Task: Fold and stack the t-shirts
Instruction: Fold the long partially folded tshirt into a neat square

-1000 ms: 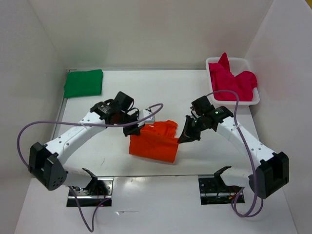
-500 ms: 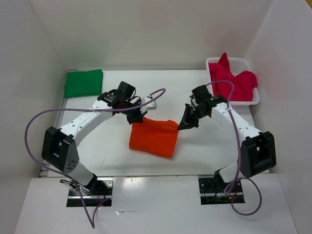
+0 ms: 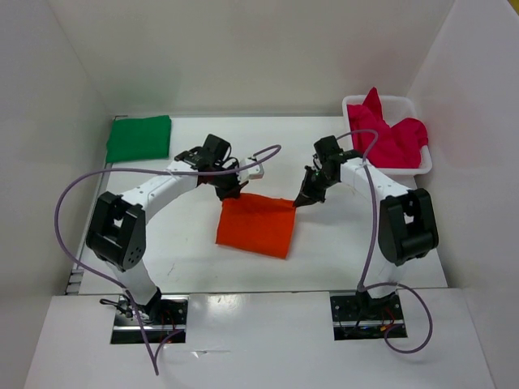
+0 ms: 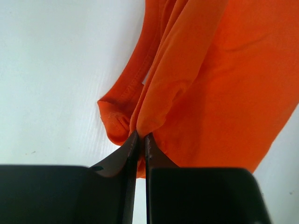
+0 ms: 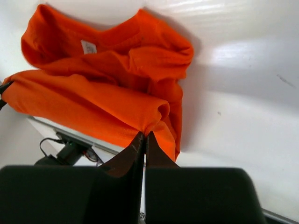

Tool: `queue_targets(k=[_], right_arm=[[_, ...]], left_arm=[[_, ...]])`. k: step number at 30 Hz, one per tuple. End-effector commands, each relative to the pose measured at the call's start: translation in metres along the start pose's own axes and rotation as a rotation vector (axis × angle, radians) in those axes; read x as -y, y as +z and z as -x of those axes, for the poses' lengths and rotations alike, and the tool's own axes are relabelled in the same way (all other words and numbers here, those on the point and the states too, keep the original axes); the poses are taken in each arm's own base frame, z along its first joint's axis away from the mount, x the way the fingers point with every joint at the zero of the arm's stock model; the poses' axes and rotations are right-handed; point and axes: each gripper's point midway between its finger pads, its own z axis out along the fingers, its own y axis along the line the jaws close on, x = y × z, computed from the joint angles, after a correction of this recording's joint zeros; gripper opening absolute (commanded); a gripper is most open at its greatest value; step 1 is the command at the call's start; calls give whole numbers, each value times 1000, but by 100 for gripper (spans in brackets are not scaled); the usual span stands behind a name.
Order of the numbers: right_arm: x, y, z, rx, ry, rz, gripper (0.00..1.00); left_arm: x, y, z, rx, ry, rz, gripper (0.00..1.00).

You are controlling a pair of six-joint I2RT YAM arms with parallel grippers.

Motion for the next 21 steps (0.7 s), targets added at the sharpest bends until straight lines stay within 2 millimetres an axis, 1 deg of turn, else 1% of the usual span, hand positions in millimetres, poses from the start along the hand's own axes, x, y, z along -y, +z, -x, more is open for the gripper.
queue_targets(k=[1,2,3,4,5,6,7,8,9,10,11,12,13,14,15,16,18,19,20,21], right_arm=[[2,2,33,88,-14,-21,0],[6,4,35,86,-2,-27,5],[6,7,38,90,-4,-24,12],[11,13,42,88,7,-29,18],[14,16,42,85,11,-43,39],[14,16,51,101,15,-36,48],[16,22,52,94,19,-41,50],[11,17,62,127,9,-42,50],[10,15,67,145,5,-46,50],[9,13,71,162,2,-51,50],[1,-2,74,204,-13,-36,50],[-1,-10,80,249,-22,-41,48],[-4,-20,82,280,-30,-38,45],[-8,-25,81,304,-35,-32,40],[-21,-37,80,343,-64,-7,29],[-23,-36,73,334,-64,-4,23],[-31,-31,62,321,-78,8,11],[-39,-24,51,296,-90,25,2],[-43,-12,48,273,-84,31,0],[-45,-5,45,261,-95,30,0]], left_arm=[[-28,0,4,9,42,64,9],[-30,4,3,10,43,65,11],[-37,2,3,15,43,88,13],[-41,6,2,12,44,98,17],[-45,9,-3,7,34,102,22],[-50,8,-4,-5,37,128,38],[-59,9,-9,-8,30,149,44],[-64,7,-5,-2,25,170,49],[-77,0,-1,0,29,217,56],[-90,-8,4,17,9,263,60],[-100,-15,8,29,-3,298,63],[-113,-28,11,43,-20,340,67],[-121,-38,26,73,-13,367,69],[-126,-51,31,88,-12,390,69],[-119,-59,34,87,-15,377,69],[-108,-61,41,115,-2,323,69],[-79,-57,43,111,27,224,68],[-46,-38,33,71,17,117,68],[-29,-29,26,48,10,63,65],[-17,-22,21,38,8,28,64]])
